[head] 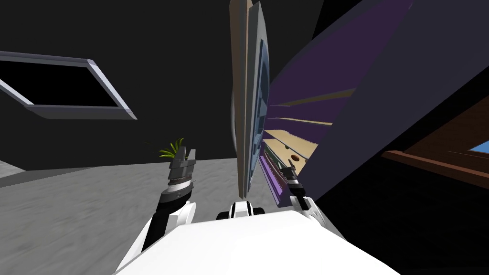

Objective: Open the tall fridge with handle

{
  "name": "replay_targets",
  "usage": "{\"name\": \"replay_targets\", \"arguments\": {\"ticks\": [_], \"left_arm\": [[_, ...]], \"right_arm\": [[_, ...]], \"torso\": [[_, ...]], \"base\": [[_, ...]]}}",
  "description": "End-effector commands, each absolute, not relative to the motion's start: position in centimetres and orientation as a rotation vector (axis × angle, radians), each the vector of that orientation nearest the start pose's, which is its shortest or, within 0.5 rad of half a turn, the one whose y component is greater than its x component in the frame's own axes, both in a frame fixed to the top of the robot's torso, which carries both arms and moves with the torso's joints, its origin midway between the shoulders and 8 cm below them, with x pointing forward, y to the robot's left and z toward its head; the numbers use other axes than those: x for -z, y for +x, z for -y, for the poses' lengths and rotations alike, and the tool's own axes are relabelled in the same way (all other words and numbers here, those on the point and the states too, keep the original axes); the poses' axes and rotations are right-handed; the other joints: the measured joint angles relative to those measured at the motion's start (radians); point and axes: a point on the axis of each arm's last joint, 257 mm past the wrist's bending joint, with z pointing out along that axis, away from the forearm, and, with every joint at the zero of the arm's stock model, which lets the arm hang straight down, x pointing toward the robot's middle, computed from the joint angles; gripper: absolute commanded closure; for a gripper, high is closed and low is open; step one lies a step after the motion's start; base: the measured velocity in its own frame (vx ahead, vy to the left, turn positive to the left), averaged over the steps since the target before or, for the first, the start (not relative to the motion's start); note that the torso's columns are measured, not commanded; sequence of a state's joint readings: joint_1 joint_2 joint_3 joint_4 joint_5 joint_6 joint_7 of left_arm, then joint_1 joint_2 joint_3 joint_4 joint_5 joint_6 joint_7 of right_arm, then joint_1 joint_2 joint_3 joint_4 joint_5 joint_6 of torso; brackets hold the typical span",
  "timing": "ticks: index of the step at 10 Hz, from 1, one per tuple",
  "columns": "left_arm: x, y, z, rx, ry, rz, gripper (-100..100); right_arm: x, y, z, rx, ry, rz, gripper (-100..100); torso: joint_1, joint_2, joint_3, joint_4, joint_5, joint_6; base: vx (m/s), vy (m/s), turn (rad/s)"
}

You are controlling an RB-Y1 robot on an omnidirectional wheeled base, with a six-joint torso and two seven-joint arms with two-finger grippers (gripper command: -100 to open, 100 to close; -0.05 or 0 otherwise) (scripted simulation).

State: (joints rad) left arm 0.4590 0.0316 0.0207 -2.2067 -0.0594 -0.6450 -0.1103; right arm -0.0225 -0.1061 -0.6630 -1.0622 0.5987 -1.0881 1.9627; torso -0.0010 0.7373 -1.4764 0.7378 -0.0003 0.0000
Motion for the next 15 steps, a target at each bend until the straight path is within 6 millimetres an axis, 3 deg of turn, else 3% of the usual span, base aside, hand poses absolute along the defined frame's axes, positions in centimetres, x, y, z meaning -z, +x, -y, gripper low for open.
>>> {"name": "replay_targets", "arguments": {"ticks": [1, 5, 6, 7, 10, 15], "left_arm": [[-3.1, 33.6, -26.8, 1.184, -0.465, -0.619, 0], [-3.1, 33.6, -26.8, 1.184, -0.466, -0.619, 0], [-3.1, 33.6, -26.8, 1.184, -0.466, -0.619, 0], [-3.1, 33.6, -26.8, 1.184, -0.465, -0.619, 0], [-3.1, 33.6, -26.8, 1.183, -0.465, -0.619, 0], [-3.1, 33.6, -26.8, 1.184, -0.465, -0.619, 0]], "right_arm": [[21.3, 43.7, 43.4, 0.991, -0.583, -1.019, -100], [20.2, 45.0, 48.0, 1.023, -0.565, -1.037, -100], [20.6, 44.7, 47.1, 1.017, -0.57, -1.033, -100], [21.2, 44.4, 45.7, 1.002, -0.576, -1.038, 100], [22.0, 43.3, 42.3, 0.979, -0.584, -1.031, 100], [22.1, 42.0, 39.3, 0.971, -0.591, -1.019, 100]], "torso": [[0.0, 0.0, 0.0, 0.0, 0.0, 0.0], [0.002, 0.001, 0.001, 0.0, 0.001, 0.0], [0.001, 0.001, 0.0, 0.0, 0.0, 0.0], [-0.001, 0.0, 0.0, 0.0, 0.0, 0.0], [-0.002, -0.001, -0.001, 0.0, -0.001, 0.0], [0.002, 0.001, 0.0, 0.0, 0.0, 0.0]], "base": [[-0.021, 0.034, 0.043], [-0.035, 0.08, 0.062], [-0.016, 0.038, 0.008], [0.023, -0.044, -0.087], [0.046, -0.097, -0.07], [0.021, -0.051, -0.033]]}}
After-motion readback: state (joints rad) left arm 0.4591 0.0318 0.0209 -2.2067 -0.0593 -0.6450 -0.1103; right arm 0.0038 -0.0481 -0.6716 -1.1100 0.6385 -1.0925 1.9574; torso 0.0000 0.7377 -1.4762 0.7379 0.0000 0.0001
